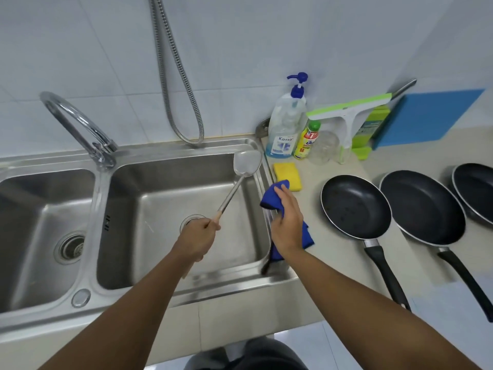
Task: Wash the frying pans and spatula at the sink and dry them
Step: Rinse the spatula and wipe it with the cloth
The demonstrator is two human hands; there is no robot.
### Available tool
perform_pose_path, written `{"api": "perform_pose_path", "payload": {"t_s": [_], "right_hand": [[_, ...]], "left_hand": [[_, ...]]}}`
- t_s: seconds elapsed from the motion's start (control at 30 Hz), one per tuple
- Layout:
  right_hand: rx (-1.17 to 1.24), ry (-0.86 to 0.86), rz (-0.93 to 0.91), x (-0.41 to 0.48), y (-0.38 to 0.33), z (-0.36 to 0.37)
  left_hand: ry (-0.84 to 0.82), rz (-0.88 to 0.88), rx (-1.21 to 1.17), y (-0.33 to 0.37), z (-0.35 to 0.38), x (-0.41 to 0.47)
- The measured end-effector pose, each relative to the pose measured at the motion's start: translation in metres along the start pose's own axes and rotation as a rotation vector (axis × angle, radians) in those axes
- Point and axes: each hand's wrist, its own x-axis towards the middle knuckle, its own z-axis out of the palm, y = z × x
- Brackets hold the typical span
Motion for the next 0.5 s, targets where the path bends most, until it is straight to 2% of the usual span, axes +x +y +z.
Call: {"api": "perform_pose_path", "payload": {"t_s": [0.1, 0.23, 0.3, 0.4, 0.5], "right_hand": [[0.065, -0.011, -0.111, 0.012, -0.036, 0.013], [0.015, -0.388, -0.364, 0.011, -0.044, 0.038], [-0.098, -0.487, -0.454, 0.02, -0.029, 0.045], [-0.19, -0.503, -0.426, 0.042, -0.017, 0.048], [-0.144, -0.485, -0.35, 0.039, -0.034, 0.056]], "left_hand": [[0.003, 0.022, 0.028, 0.004, 0.002, -0.003], [0.039, 0.11, 0.067, 0.016, 0.004, -0.014], [0.082, 0.139, 0.081, 0.015, 0.001, -0.017], [0.125, 0.165, 0.164, 0.006, -0.005, -0.024], [0.174, 0.174, 0.182, 0.006, -0.01, -0.026]]}}
